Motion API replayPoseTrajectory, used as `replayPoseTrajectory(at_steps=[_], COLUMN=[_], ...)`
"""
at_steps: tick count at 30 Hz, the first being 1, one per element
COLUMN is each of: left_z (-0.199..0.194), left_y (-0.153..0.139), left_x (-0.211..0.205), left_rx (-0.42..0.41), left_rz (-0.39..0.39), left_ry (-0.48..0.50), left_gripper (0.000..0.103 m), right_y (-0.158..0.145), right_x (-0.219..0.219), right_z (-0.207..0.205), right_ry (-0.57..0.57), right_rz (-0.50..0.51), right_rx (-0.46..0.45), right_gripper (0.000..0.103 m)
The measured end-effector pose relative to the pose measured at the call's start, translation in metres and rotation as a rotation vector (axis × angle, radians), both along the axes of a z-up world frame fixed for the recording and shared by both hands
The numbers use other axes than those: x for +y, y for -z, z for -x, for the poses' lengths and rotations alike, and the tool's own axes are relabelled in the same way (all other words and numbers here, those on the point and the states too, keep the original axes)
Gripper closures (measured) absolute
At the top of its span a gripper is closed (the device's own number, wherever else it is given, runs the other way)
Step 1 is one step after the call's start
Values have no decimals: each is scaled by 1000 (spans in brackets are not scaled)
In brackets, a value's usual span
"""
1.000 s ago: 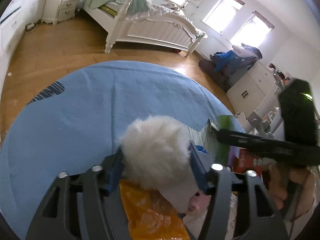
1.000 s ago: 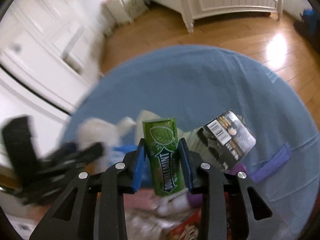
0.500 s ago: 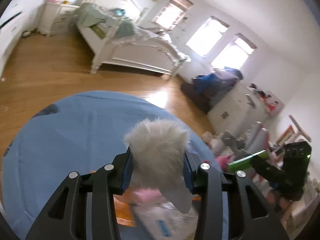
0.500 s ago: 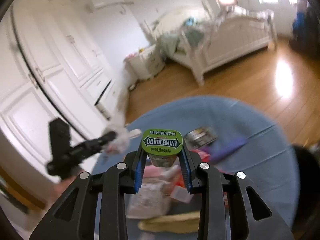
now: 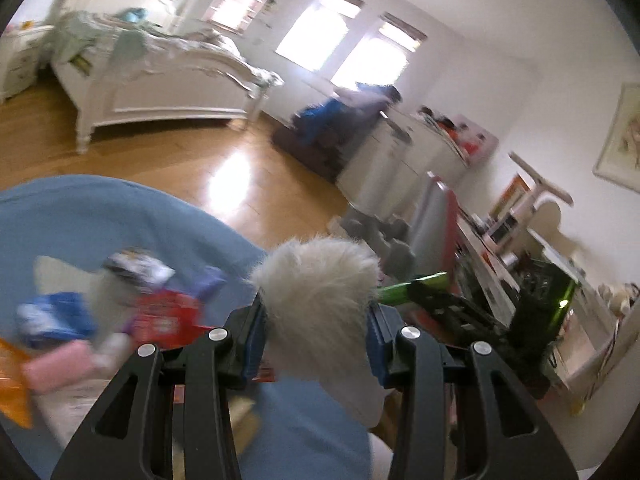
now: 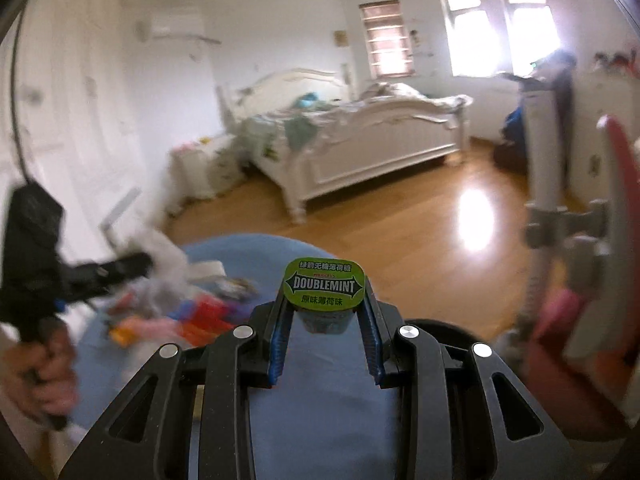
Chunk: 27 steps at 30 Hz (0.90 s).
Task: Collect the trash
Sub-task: 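Carry the fluffy item and Doublemint bottle in both grippers over the bin, then open both grippers to drop the fluffy item and bottle into the bin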
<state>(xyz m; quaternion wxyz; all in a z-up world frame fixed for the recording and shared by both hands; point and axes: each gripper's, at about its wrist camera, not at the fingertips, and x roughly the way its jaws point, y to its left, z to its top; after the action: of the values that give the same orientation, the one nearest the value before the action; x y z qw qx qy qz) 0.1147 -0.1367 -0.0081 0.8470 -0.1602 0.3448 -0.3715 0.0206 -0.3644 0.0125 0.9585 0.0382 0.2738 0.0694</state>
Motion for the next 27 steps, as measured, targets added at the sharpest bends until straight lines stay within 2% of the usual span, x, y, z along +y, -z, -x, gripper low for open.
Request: replayPoseTrajectory(at_steps=[2,7,11,19,27], left_z=[0,-11,-26,-51,-64], left_y=[7,26,43,73,92], left_x=[-25,-85,-113,-155,-180], left_rx=[14,63,115,176,204], left_rz=[-5,-18,-39,-115,-168], left_ry=[39,113,136,177,216], left_gripper=[61,61,61,61,61], right_y=[16,56,90,135,160], right_x=[-13,-49,-75,-102,-118], right_z=[-1,-7,-14,-36,-42], right_ry=[27,81,110,118,135], right_rz=[31,23,8,-37,-116], right_rx=[20,77,127,197,240], right_gripper=[71,71,71,71,71])
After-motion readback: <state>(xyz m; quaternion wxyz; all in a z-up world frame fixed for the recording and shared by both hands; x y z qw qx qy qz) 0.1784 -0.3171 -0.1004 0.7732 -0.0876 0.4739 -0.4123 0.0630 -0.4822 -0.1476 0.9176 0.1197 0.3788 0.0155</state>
